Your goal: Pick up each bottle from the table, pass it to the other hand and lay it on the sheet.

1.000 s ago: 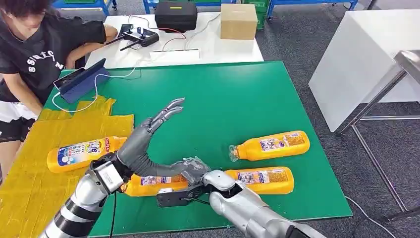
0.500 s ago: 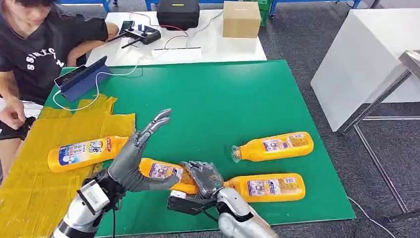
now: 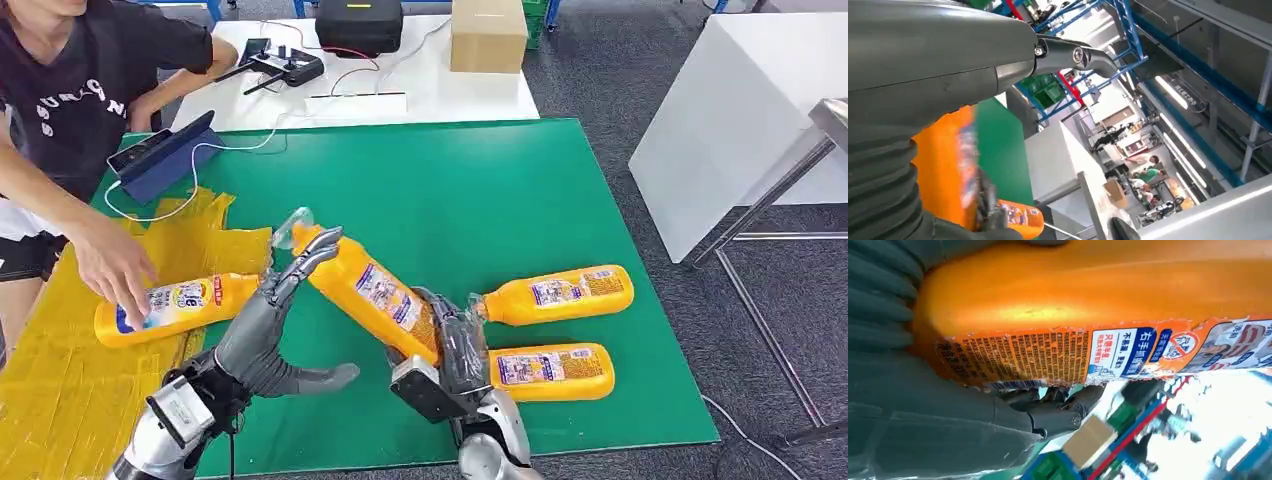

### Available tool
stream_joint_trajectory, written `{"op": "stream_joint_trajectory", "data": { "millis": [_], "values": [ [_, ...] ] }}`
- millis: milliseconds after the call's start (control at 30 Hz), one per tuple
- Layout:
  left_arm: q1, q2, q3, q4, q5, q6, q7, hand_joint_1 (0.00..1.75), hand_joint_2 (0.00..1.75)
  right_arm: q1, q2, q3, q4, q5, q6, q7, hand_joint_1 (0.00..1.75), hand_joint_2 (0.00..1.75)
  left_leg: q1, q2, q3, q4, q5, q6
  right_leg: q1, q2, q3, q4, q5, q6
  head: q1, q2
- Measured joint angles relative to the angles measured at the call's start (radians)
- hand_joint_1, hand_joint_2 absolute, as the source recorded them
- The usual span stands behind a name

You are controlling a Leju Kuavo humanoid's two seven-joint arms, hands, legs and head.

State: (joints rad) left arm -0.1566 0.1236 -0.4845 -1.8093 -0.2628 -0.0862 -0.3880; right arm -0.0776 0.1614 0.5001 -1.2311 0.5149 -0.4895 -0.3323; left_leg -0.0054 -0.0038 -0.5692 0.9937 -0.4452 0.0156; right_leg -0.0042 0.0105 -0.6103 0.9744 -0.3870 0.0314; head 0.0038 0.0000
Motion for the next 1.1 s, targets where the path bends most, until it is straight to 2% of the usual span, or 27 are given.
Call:
{"op": "stream_joint_trajectory", "data": {
  "millis": [467, 500, 600, 767, 933, 1100],
  "values": [
    [0.016, -0.003, 0.0, 0.0, 0.052, 0.019, 0.005, 0.0, 1.75, 0.053, 0.035, -0.128, -0.088, -0.151, -0.095, -0.087, 1.75, 1.75, 0.0, 0.0, 0.0, 0.0, 0.0, 0.0, 0.0, 0.0, 0.0, 0.0, 0.0, 0.0, 0.0, 0.0],
    [0.017, -0.003, 0.001, 0.0, 0.063, 0.017, 0.008, 0.0, 0.0, 0.056, 0.038, -0.135, -0.095, -0.161, -0.1, -0.098, 1.75, 1.75, 0.0, 0.0, 0.0, 0.0, 0.0, 0.0, 0.0, 0.0, 0.0, 0.0, 0.0, 0.0, 0.0, 0.0],
    [0.017, -0.013, 0.003, 0.002, 0.145, -0.014, 0.044, 0.0, 0.0, 0.071, 0.048, -0.148, -0.125, -0.184, -0.118, -0.146, 1.75, 1.75, 0.0, 0.0, 0.0, 0.0, 0.0, 0.0, 0.0, 0.0, 0.0, 0.0, 0.0, 0.0, 0.0, 0.0],
    [0.005, -0.035, 0.009, 0.066, 0.431, -0.092, 0.185, 0.0, 0.0, 0.083, 0.055, -0.14, -0.167, -0.147, -0.159, -0.198, 1.75, 1.75, 0.0, 0.0, 0.0, 0.0, 0.0, 0.0, 0.0, 0.0, 0.0, 0.0, 0.0, 0.0, 0.0, 0.0],
    [-0.018, -0.049, 0.017, 0.138, 0.551, -0.106, 0.221, 0.0, 0.0, 0.086, 0.064, -0.111, -0.175, -0.025, -0.178, -0.245, 1.75, 1.75, 0.0, 0.001, 0.0, 0.0, 0.0, 0.0, 0.0, 0.0, -0.001, 0.0, 0.0, 0.0, 0.0, 0.0],
    [-0.025, -0.058, 0.021, 0.169, 0.559, -0.106, 0.225, 0.0, 0.0, 0.09, 0.071, -0.101, -0.175, -0.011, -0.178, -0.25, 1.75, 1.75, 0.0, 0.001, 0.0, 0.0, 0.0, 0.0, 0.0, 0.0, -0.001, 0.0, 0.0, 0.0, 0.0, 0.0]
  ]
}}
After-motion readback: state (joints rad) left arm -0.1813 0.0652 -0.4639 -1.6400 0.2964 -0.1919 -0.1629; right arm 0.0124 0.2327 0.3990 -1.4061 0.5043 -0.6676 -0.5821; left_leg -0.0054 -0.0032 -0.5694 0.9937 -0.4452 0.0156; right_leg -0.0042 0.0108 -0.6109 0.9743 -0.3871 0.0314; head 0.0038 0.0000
